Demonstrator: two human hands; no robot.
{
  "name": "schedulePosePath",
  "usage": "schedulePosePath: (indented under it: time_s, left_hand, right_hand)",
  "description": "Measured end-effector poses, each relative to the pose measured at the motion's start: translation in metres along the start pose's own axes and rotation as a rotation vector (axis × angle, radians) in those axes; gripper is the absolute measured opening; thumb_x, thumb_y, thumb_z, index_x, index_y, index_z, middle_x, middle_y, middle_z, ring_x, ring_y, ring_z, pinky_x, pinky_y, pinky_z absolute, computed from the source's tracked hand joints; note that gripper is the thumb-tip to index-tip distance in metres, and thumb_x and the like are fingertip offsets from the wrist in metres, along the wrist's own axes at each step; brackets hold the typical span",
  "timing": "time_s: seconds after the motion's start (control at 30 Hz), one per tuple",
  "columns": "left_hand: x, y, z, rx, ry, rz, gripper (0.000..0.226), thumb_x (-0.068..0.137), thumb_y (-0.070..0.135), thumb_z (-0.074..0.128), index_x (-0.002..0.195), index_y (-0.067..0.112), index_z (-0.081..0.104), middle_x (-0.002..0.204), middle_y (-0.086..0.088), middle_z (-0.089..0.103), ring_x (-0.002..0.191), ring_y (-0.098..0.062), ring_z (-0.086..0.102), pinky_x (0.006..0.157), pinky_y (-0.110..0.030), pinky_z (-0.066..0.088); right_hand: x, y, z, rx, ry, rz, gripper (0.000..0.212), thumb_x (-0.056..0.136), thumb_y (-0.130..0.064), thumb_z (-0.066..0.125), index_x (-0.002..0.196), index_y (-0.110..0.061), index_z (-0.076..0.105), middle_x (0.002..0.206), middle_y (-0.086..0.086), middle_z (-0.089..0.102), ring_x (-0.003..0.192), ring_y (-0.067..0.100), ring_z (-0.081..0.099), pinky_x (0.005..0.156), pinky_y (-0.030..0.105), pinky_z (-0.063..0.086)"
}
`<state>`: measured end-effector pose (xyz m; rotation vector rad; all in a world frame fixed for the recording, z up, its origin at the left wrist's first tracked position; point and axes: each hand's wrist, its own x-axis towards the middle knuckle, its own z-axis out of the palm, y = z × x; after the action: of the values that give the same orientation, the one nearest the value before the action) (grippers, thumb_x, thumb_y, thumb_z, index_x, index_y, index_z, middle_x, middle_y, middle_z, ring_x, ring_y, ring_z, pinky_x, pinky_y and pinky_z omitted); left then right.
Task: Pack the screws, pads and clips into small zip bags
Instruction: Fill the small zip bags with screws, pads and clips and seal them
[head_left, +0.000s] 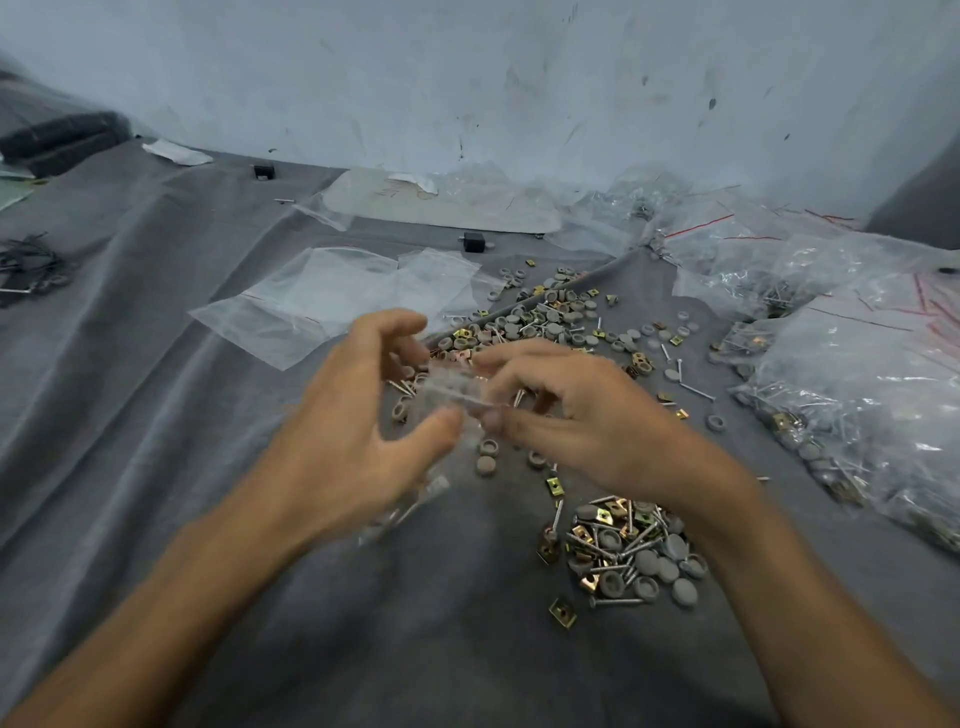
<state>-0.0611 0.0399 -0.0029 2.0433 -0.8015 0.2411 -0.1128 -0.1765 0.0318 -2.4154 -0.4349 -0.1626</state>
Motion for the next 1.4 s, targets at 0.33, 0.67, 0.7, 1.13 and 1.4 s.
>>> schedulePosePath:
  time_s: [0.33,0.67,0.7,1.13,1.4]
  left_hand:
    - [0.009,0.012,-0.008,-0.539,0.069,-0.032,0.011,0.083,0.026,0.070,0.092,0.020,0.072,0.086,0.000,0.076,0.078,-0.008,0.066,0.073,-0.016,0.054]
    - [0.001,0.020,0.005,-0.452,0.140,0.033,0.007,0.084,0.033,0.074,0.088,0.027,0.074,0.080,-0.002,0.073,0.070,-0.028,0.062,0.067,-0.032,0.053]
    - [0.000,0.021,0.007,-0.446,0.137,0.044,0.006,0.085,0.032,0.073,0.089,0.028,0.074,0.080,-0.001,0.073,0.072,-0.032,0.063,0.068,-0.034,0.052]
    - [0.003,0.015,-0.004,-0.444,0.187,0.072,0.007,0.086,0.037,0.075,0.087,0.030,0.075,0.078,-0.001,0.070,0.069,-0.006,0.059,0.065,-0.016,0.048]
    - [0.006,0.006,0.005,-0.386,0.178,0.056,0.005,0.089,0.032,0.075,0.090,0.027,0.075,0.081,-0.003,0.072,0.070,-0.017,0.062,0.067,-0.019,0.052]
  right_hand:
    - [-0.006,-0.017,-0.020,0.254,0.240,-0.031,0.014,0.084,-0.024,0.079,0.088,-0.011,0.076,0.077,-0.009,0.065,0.067,-0.002,0.057,0.062,0.013,0.043]
    - [-0.009,-0.021,-0.016,0.057,0.198,-0.010,0.035,0.086,-0.038,0.079,0.116,-0.025,0.068,0.105,-0.016,0.067,0.103,0.002,0.063,0.086,0.017,0.049]
    - [-0.009,-0.022,-0.013,0.026,0.193,-0.028,0.034,0.086,-0.037,0.079,0.116,-0.025,0.069,0.105,-0.016,0.066,0.103,0.001,0.062,0.085,0.015,0.048]
    - [-0.012,-0.020,-0.021,-0.125,0.420,-0.084,0.005,0.078,-0.021,0.070,0.076,-0.017,0.070,0.075,-0.013,0.063,0.067,0.008,0.058,0.064,0.021,0.047]
    - [-0.026,0.005,-0.026,0.031,0.421,0.081,0.009,0.085,-0.017,0.076,0.079,-0.022,0.072,0.073,-0.012,0.069,0.066,0.009,0.064,0.058,0.028,0.052]
